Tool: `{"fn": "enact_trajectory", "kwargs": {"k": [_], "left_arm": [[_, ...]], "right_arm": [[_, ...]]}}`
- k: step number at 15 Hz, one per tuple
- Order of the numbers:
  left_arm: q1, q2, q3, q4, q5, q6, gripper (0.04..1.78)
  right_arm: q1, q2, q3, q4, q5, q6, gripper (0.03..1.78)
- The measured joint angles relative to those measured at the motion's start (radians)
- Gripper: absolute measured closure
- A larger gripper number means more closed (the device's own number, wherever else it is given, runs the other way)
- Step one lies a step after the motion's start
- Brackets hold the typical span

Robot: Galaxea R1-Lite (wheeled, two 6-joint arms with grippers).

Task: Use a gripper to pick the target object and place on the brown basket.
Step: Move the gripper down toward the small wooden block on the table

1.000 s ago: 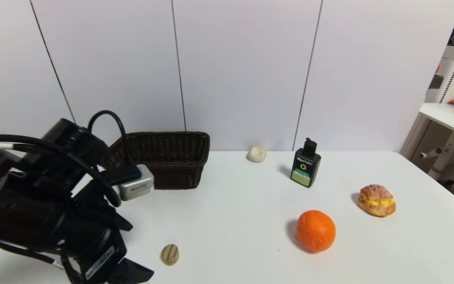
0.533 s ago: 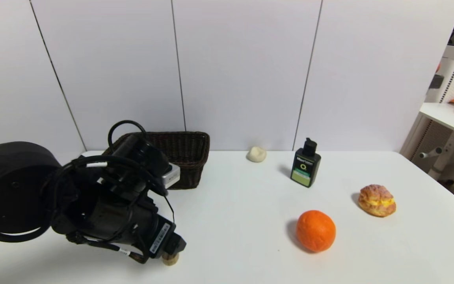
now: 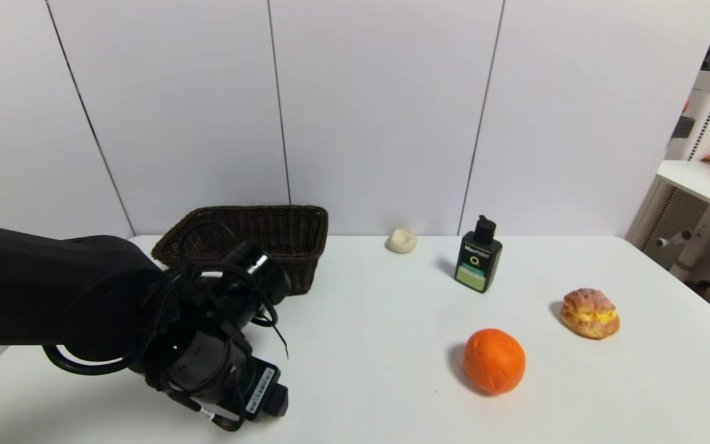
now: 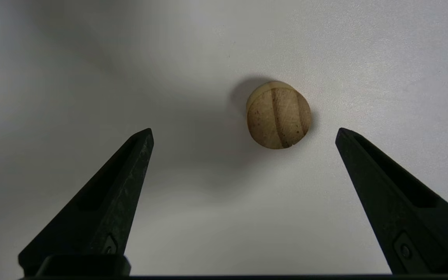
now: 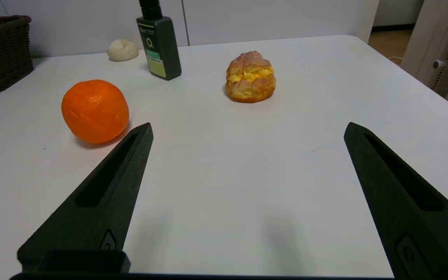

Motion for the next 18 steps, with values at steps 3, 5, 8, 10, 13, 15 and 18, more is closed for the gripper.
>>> {"fn": "enact_trajectory", "kwargs": {"k": [3, 5, 8, 10, 13, 15, 18], "left_arm": [[0.0, 0.028, -0.022, 0.0, -0.004, 0.006, 0.13], [-0.001, 0.043, -0.039, 0.0, -0.007, 0.008, 0.13], [-0.014, 0.061, -0.047, 0.003, -0.033, 0.008, 0.13], [-0.015, 0.069, -0.05, 0.002, -0.041, 0.008, 0.13], [-0.017, 0.077, -0.049, 0.006, -0.047, 0.011, 0.53], [-0.016, 0.079, -0.048, 0.006, -0.046, 0.013, 0.8], [-0.015, 0.082, -0.05, 0.006, -0.046, 0.014, 1.12]], "right_arm": [[0.0, 0.0, 0.0, 0.0, -0.001, 0.0, 0.11], [0.0, 0.0, 0.0, 0.0, 0.0, 0.0, 0.11], [0.0, 0.0, 0.0, 0.0, 0.0, 0.0, 0.11], [0.0, 0.0, 0.0, 0.0, -0.001, 0.0, 0.11], [0.0, 0.0, 0.0, 0.0, 0.0, 0.0, 0.11], [0.0, 0.0, 0.0, 0.0, 0.0, 0.0, 0.11], [0.0, 0.0, 0.0, 0.0, 0.0, 0.0, 0.11]]}}
